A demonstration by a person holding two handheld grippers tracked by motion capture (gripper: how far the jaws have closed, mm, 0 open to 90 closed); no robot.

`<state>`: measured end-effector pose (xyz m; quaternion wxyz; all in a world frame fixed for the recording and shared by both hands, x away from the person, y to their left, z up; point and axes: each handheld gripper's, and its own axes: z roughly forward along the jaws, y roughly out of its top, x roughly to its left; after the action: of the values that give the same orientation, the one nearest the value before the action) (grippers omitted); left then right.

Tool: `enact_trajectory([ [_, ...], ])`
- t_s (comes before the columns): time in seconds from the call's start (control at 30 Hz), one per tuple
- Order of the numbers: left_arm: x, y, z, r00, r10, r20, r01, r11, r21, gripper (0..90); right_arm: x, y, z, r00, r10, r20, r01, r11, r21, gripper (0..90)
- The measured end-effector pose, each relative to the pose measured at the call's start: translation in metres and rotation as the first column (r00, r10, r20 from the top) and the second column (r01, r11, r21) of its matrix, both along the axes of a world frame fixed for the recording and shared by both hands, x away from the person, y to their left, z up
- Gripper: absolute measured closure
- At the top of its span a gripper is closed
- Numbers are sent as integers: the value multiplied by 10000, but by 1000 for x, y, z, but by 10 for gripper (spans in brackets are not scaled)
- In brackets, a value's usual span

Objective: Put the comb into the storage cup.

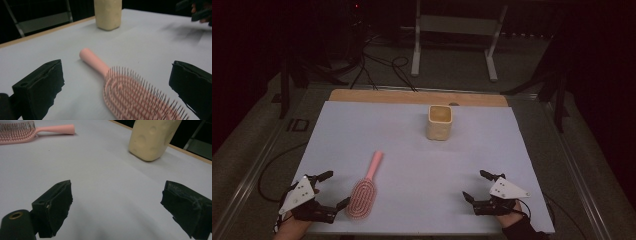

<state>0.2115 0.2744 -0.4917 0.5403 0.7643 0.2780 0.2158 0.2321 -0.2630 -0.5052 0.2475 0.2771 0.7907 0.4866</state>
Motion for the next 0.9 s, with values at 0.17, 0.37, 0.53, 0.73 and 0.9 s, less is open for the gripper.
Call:
enact_trajectory([
  [0.17,3,-3,11,9999,-123,-51,124,9994,318,0,0,-1,0,10000,-41,37,41,10000,26,94],
  [0.37,8,-3,26,9994,-341,-82,342,9993,176,0,0,-1,1,10000,-64,20,64,9999,100,94],
  [0.53,14,-4,38,9987,-514,-38,515,9978,406,0,1,-1,1,10000,-35,31,35,9998,182,94],
  [0.73,24,-10,50,9959,-794,-432,810,9960,385,0,1,-2,1,10000,-26,31,25,9997,249,94],
  [0.9,30,-21,59,9931,-1094,-434,1124,9908,756,0,0,-1,2,10000,-18,58,16,9998,203,94],
])
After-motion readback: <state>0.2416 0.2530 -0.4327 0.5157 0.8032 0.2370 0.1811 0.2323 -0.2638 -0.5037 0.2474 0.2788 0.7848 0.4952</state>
